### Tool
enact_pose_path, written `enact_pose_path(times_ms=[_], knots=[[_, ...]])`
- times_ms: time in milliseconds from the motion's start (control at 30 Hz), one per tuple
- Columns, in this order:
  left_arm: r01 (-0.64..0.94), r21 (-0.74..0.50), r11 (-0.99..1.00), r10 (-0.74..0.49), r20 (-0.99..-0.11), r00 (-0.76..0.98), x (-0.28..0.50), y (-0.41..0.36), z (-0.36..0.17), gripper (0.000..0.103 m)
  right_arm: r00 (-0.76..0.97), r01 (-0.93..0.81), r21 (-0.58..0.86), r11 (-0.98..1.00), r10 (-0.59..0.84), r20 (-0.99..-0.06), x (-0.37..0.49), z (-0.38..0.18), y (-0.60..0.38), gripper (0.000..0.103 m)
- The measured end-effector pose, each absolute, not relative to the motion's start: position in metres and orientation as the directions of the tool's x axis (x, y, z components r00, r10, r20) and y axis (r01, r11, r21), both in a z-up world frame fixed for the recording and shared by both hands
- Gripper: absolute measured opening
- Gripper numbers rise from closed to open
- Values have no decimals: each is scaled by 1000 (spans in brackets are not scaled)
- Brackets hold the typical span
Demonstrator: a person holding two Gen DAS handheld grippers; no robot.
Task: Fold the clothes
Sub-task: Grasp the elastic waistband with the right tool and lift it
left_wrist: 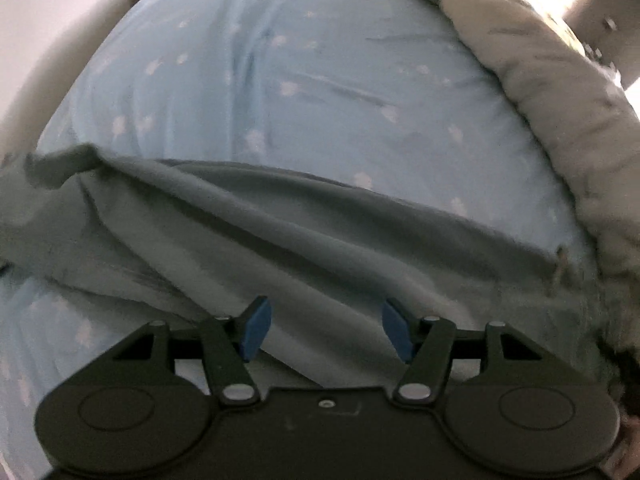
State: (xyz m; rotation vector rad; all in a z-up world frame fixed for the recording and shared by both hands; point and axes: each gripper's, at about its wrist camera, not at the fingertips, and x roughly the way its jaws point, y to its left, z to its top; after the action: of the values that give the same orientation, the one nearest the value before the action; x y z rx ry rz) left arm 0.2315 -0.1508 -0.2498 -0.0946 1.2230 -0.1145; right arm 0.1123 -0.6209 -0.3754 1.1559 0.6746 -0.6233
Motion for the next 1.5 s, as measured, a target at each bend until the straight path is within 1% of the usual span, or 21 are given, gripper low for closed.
enact_pose_path(times_ms=[67,100,133,167,200,233,300,333,500,700,833,1033,1133,1300,1500], knots=[[77,-107,991,-126,-933,336,228,-164,-248,59,627,755,573,320,-94,-774,122,-376,-623,68],[94,-91,991,-117,-934,337,227,-169,-247,59,623,755,564,334,-96,-776,123,-374,-622,62],[104,-81,991,-112,-934,339,226,-173,-247,59,621,754,558,347,-100,-777,124,-371,-621,54],[110,-76,991,-109,-934,339,224,-176,-246,59,620,752,551,360,-103,-778,125,-368,-620,49],[115,-72,991,-107,-935,339,223,-179,-246,59,618,751,545,373,-107,-779,125,-365,-619,41],[113,-71,991,-105,-935,338,222,-179,-246,59,617,750,538,386,-111,-779,126,-363,-618,35],[108,-68,992,-101,-936,337,222,-178,-247,59,614,746,524,411,-118,-781,128,-357,-616,27],[106,-65,992,-98,-937,337,221,-177,-246,59,616,740,520,426,-122,-778,129,-351,-614,24],[97,-40,994,-71,-937,342,216,-170,-239,59,661,688,528,498,-131,-739,134,-314,-603,21],[76,-18,997,-44,-932,360,220,-157,-225,60,721,597,536,597,-108,-684,142,-269,-577,21],[53,-30,998,-48,-924,378,222,-145,-215,62,753,526,518,675,-87,-652,151,-245,-554,20],[17,-65,998,-67,-917,394,226,-121,-203,62,808,362,493,791,-2,-590,174,-210,-503,19],[26,-85,996,-88,-909,408,230,-110,-197,62,828,282,473,835,38,-560,179,-195,-470,19],[32,-123,992,-125,-896,426,230,-79,-187,62,848,196,478,856,97,-520,192,-176,-412,19],[3,-149,989,-135,-884,447,230,-20,-177,62,847,102,474,875,174,-502,197,-159,-334,19]])
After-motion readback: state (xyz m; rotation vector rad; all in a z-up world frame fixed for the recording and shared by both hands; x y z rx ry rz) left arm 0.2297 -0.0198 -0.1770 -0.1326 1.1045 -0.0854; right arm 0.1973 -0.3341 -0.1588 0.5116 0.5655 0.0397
